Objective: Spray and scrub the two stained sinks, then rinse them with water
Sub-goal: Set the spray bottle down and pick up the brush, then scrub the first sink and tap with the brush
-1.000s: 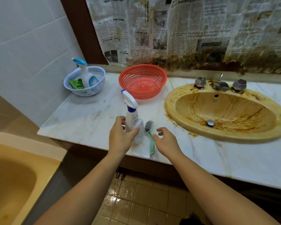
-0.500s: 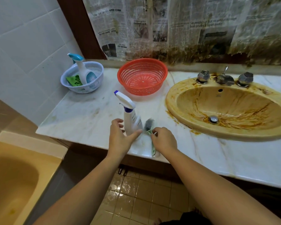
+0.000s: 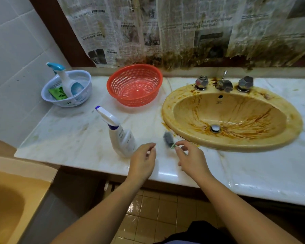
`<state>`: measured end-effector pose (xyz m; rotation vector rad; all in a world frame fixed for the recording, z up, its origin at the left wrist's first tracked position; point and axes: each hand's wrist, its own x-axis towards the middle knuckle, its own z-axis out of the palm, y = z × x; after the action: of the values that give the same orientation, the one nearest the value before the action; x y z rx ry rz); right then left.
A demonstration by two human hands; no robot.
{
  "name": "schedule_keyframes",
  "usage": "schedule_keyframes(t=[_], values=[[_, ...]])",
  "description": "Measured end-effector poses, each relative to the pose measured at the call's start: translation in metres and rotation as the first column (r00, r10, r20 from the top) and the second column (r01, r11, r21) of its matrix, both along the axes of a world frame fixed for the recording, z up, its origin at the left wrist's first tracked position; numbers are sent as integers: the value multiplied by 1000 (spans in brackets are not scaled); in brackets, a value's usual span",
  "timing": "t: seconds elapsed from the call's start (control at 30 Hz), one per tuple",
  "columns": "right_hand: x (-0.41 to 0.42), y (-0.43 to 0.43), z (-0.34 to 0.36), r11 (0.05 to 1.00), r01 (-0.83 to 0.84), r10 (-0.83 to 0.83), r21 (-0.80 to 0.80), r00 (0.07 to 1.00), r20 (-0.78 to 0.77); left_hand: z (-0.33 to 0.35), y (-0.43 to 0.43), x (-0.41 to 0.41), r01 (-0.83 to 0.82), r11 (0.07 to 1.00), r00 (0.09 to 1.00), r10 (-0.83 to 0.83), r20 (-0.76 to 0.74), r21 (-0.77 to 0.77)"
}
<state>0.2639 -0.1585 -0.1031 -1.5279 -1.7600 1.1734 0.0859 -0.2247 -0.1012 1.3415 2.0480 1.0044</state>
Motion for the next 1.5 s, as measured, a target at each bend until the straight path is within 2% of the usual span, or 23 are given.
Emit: schedule_keyframes(t=[0.1,0.23,0.47,0.63,0.8,0.9,0.97,1.03,1.1,1.13,1.17,1.23,1.3,1.37,1.4,1.47,1.5], values=[[23,17,4,999,23,-22,27,999,-27,4,31,9,39,999,998,-40,-53,-4],[50,45,16,999,18,-17,35,999,-33,4,64,14,129,985,978,-145,-150,-114],[68,115,15,1000,-31,31,-5,996,78,-12,115,9,189,956,947,-238,-216,-224],[46,155,-4,997,-65,71,-48,988,134,-39,153,-12,241,949,904,-296,-310,-205],[28,193,-30,979,-172,198,-114,933,299,-50,178,-19,193,964,922,-242,-304,-182],[32,198,-34,949,-220,253,-224,959,128,-50,181,-14,168,972,932,-212,-295,-165],[48,200,-38,920,-275,314,-280,944,104,-52,180,-13,155,974,924,-201,-326,-162],[70,211,-53,915,-250,340,-317,900,272,-53,181,-12,147,978,919,-191,-346,-151],[82,222,-65,925,-173,335,-340,792,511,-53,181,-12,142,981,920,-181,-349,-134],[80,225,-68,937,-136,305,-322,770,560,-52,181,-11,139,982,920,-175,-352,-126],[73,225,-69,939,-127,291,-319,788,542,-52,180,-10,136,983,919,-171,-356,-124],[56,216,-61,913,-195,292,-358,925,241,-51,180,-9,131,983,917,-170,-361,-130],[53,206,-50,858,-293,341,-421,939,40,-52,180,-9,127,983,918,-168,-359,-133],[70,216,-60,859,-297,391,-417,907,158,-52,180,-9,123,984,921,-162,-354,-130],[84,226,-67,878,-244,381,-413,877,292,-52,180,-9,120,984,922,-159,-352,-129],[102,241,-78,929,-101,284,-356,810,513,-51,180,-7,110,986,923,-149,-354,-127],[100,242,-80,950,-38,208,-311,817,537,-50,180,-7,108,986,923,-146,-357,-126]])
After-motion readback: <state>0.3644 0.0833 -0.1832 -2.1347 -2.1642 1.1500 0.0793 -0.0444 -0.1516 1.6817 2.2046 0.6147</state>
